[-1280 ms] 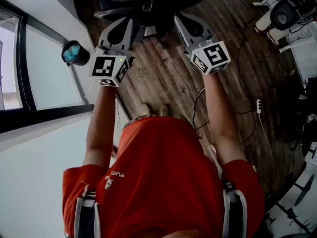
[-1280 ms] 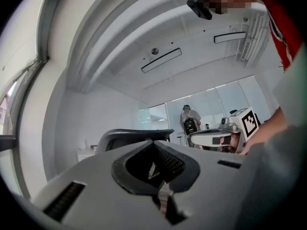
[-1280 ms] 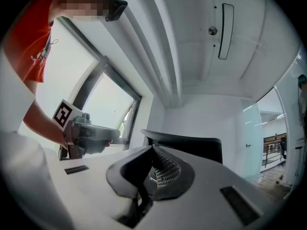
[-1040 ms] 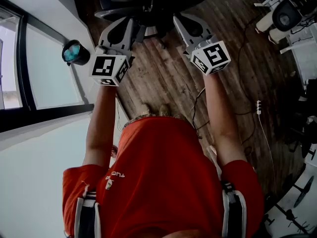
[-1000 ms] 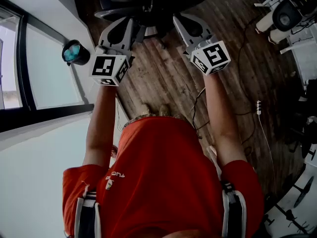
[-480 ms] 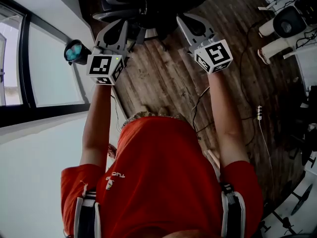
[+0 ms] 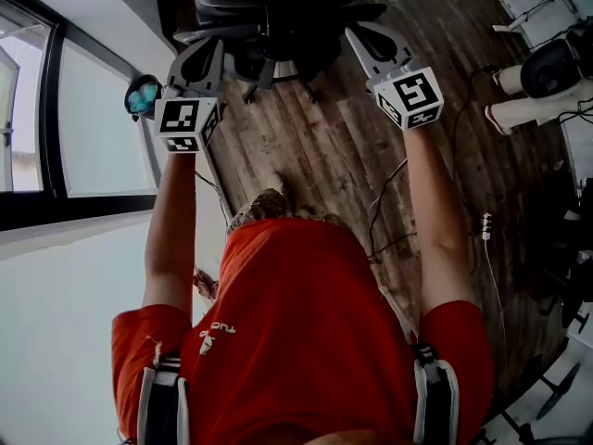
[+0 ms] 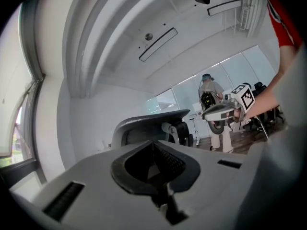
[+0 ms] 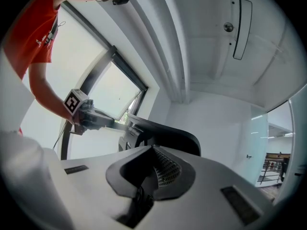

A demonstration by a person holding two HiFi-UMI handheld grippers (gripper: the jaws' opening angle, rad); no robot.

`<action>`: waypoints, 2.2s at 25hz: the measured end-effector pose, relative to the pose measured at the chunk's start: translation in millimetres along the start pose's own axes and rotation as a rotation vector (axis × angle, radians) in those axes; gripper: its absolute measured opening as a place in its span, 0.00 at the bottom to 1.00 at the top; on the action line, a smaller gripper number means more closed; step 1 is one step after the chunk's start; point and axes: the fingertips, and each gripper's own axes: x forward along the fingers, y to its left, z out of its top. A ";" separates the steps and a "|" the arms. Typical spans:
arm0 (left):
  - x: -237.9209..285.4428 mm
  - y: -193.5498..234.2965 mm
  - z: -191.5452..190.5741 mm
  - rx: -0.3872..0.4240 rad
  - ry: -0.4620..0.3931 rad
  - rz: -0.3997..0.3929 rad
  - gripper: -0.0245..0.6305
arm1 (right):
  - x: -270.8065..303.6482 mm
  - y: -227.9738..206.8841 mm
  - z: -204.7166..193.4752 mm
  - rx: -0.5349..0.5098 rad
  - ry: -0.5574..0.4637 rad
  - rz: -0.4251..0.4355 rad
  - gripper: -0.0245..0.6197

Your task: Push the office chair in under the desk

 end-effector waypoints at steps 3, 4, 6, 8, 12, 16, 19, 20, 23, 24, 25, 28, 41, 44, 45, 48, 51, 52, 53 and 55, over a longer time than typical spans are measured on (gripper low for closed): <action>10.5 16.6 -11.1 0.072 0.051 -0.002 0.06 | 8.4 -17.3 -12.1 -0.044 0.047 0.003 0.08; 13.6 22.9 -16.3 0.094 0.073 -0.006 0.06 | 12.3 -22.3 -16.7 -0.064 0.065 0.010 0.08; 19.2 37.2 -26.0 0.133 0.105 -0.011 0.09 | 19.2 -32.0 -26.7 -0.097 0.104 0.023 0.08; 24.8 50.5 -36.9 0.167 0.143 -0.025 0.16 | 23.9 -42.5 -37.0 -0.116 0.142 0.030 0.08; 40.5 68.5 -64.7 0.281 0.267 -0.083 0.31 | 32.7 -64.9 -59.8 -0.174 0.227 0.045 0.11; 55.8 82.1 -92.1 0.412 0.373 -0.151 0.40 | 43.7 -80.9 -85.3 -0.231 0.323 0.081 0.24; 66.9 84.1 -108.2 0.481 0.425 -0.206 0.41 | 50.8 -87.9 -108.2 -0.257 0.404 0.129 0.32; 69.7 83.2 -113.1 0.502 0.443 -0.227 0.42 | 52.9 -88.7 -115.9 -0.270 0.435 0.148 0.35; 75.6 83.2 -129.1 0.561 0.506 -0.282 0.42 | 59.1 -90.0 -139.1 -0.319 0.538 0.195 0.40; 77.3 84.2 -133.7 0.575 0.524 -0.291 0.42 | 61.4 -89.9 -145.9 -0.334 0.567 0.208 0.41; 79.4 85.4 -137.6 0.588 0.538 -0.295 0.42 | 63.8 -89.7 -151.9 -0.349 0.591 0.222 0.42; 86.6 89.2 -145.2 0.660 0.564 -0.295 0.42 | 70.6 -91.4 -167.2 -0.418 0.652 0.262 0.43; 116.9 85.6 -176.0 0.874 0.633 -0.423 0.25 | 95.1 -95.6 -212.0 -0.645 0.837 0.487 0.32; 116.4 85.1 -178.8 0.891 0.637 -0.448 0.23 | 102.7 -93.8 -209.9 -0.746 0.833 0.514 0.19; 116.5 85.2 -180.4 0.899 0.637 -0.454 0.23 | 104.0 -93.9 -210.9 -0.758 0.831 0.512 0.19; 125.3 89.7 -179.5 0.918 0.609 -0.447 0.22 | 110.2 -97.6 -212.1 -0.759 0.819 0.494 0.19; 142.4 98.7 -177.5 0.922 0.583 -0.433 0.22 | 123.1 -107.9 -213.9 -0.760 0.818 0.484 0.19; 147.7 101.8 -180.0 0.922 0.589 -0.440 0.22 | 128.0 -112.5 -215.5 -0.760 0.820 0.481 0.19; 152.7 104.9 -183.6 0.921 0.602 -0.452 0.22 | 133.1 -117.2 -217.6 -0.760 0.821 0.477 0.19; 164.7 111.7 -189.1 0.922 0.617 -0.466 0.22 | 143.6 -126.8 -222.6 -0.758 0.824 0.468 0.19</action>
